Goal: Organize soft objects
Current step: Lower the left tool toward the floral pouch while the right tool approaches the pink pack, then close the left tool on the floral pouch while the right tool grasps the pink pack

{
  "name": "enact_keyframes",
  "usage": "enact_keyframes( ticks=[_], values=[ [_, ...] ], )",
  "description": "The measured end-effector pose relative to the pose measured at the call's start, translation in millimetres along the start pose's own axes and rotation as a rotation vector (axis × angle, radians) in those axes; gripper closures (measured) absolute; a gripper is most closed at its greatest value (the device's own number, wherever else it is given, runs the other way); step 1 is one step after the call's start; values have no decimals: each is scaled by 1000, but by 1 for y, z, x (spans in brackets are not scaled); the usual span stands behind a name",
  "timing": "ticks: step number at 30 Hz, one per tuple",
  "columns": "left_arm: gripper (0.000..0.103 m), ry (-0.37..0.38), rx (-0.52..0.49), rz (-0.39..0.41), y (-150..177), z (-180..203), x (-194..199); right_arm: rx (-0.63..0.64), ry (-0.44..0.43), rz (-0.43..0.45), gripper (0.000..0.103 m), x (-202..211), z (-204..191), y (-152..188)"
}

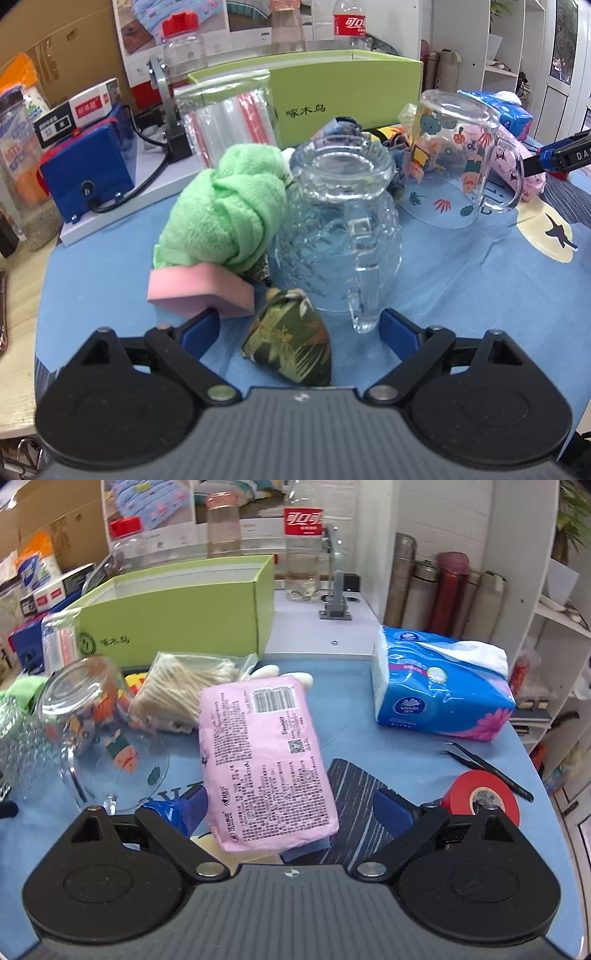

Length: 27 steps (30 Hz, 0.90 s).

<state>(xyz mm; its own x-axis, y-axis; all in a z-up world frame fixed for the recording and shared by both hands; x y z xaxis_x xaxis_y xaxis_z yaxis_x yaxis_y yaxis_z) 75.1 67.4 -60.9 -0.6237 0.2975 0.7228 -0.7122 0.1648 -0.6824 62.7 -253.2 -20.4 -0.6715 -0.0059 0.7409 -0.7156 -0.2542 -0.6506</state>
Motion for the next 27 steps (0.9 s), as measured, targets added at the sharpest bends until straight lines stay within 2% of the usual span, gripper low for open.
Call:
enact_keyframes(
  ticks=[7,10,13,17,20,22,24,25,27],
  values=[
    [11,38,46,-27,2,0,-2,76,-5,-20,19,-25,-13,-16],
    [11,44,48,-31,2,-1,-2,97,-3,-68,19,-42,-18,-13],
    [11,47,47,-36,2,-2,-2,-18,-58,-27,17,-45,-6,-4],
    [11,54,45,-31,2,-3,-2,-15,-9,39,16,-44,-10,5],
    [11,57,49,-25,3,-4,-1,-2,-9,94,16,-42,-10,13],
    [12,51,52,-23,4,-5,0,0,-13,96,16,-42,-10,13],
    [16,37,65,-27,5,-6,3,-1,-16,90,18,-41,-10,12],
    [21,33,71,-27,5,-8,5,-4,-10,90,20,-41,-8,12],
    [40,45,75,-27,6,-11,11,-15,-6,97,24,-38,-7,14]
  ],
)
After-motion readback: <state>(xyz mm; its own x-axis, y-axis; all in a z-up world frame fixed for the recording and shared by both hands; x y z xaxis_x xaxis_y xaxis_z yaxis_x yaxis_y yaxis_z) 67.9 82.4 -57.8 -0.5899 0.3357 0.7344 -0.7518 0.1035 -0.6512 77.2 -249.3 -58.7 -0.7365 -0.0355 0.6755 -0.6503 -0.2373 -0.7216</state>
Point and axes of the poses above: each gripper's, at about its wrist camera, not at the fingertips, and x roughly against the way its jaws point, z to its right, y to its underside, the point moved 1 cm from there along -x, roughly the way its jaws point, and after that the axes turned 14 degrees about x, right-handed, at the moved point
